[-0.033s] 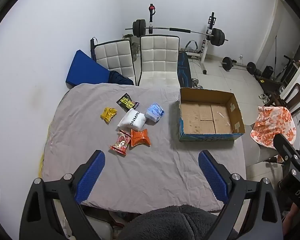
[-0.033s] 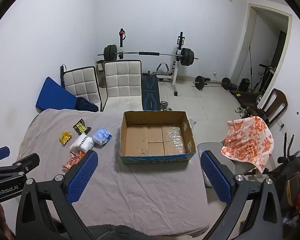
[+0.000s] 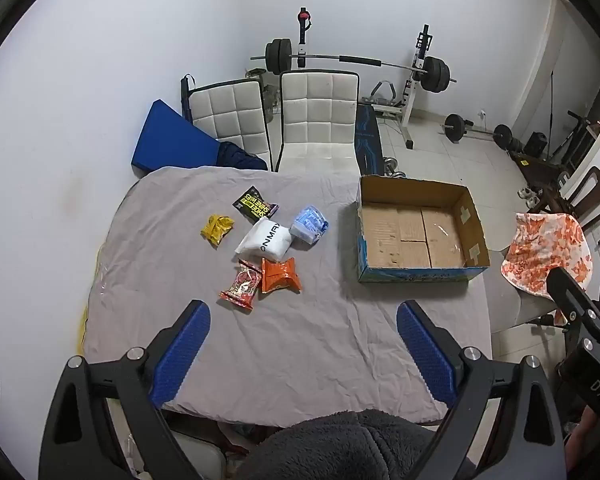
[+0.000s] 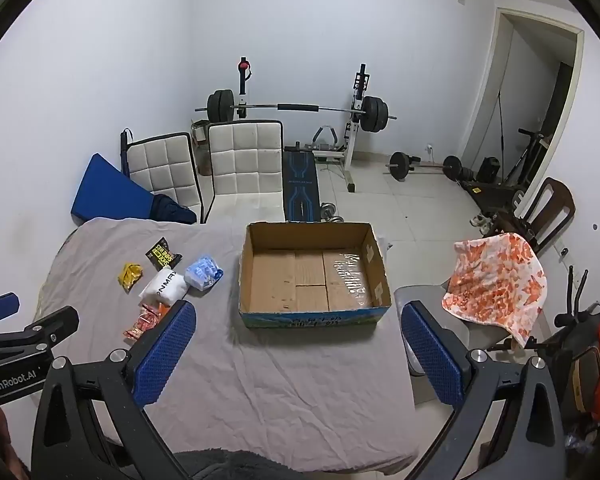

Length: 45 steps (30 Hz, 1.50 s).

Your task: Organize soft objects

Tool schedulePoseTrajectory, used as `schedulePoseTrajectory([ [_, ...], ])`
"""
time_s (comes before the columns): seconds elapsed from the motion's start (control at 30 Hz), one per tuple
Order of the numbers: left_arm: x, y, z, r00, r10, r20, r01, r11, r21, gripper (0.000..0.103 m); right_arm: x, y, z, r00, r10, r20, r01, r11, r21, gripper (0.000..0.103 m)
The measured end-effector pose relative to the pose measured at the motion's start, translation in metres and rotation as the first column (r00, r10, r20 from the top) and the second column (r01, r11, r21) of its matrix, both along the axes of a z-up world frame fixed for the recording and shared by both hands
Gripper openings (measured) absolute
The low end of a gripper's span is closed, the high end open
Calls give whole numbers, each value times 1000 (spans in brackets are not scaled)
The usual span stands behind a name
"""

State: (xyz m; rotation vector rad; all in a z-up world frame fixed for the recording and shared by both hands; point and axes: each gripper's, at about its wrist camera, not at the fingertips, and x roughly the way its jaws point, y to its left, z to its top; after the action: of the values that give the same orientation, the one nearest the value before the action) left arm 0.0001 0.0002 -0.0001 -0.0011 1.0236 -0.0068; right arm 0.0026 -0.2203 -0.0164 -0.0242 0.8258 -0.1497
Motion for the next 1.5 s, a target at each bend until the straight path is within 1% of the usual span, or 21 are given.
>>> schedulePoseTrajectory([
  [0.23, 1, 1, 0, 1000, 2, -1, -2, 1000, 0, 96, 2, 4, -1, 1000, -1, -5, 1, 1000, 5, 103],
  [0.5, 1, 0, 0, 1000, -6, 6, 6, 1000, 1, 96, 0, -3, 0, 1000, -6, 4, 6, 1000, 16, 103],
  [0.63, 3, 0, 8, 1000, -8, 5, 7, 1000, 2, 96, -1, -4, 2, 1000, -8, -1, 8, 1000, 19, 103],
  [0.77, 3, 0, 9, 1000, -5, 9, 5, 1000, 3, 96, 2, -4, 2, 1000, -12, -1, 12, 1000, 19, 103],
  [0.97, 0, -2, 1, 1000, 1, 23, -1, 1000, 2, 96, -1, -7, 2, 1000, -21, 7, 21, 1000, 20, 103],
  [1.5, 0, 0, 1, 999, 11, 30, -11, 1000, 8, 96, 5, -7, -2, 1000, -20, -1, 20, 1000, 23, 103],
])
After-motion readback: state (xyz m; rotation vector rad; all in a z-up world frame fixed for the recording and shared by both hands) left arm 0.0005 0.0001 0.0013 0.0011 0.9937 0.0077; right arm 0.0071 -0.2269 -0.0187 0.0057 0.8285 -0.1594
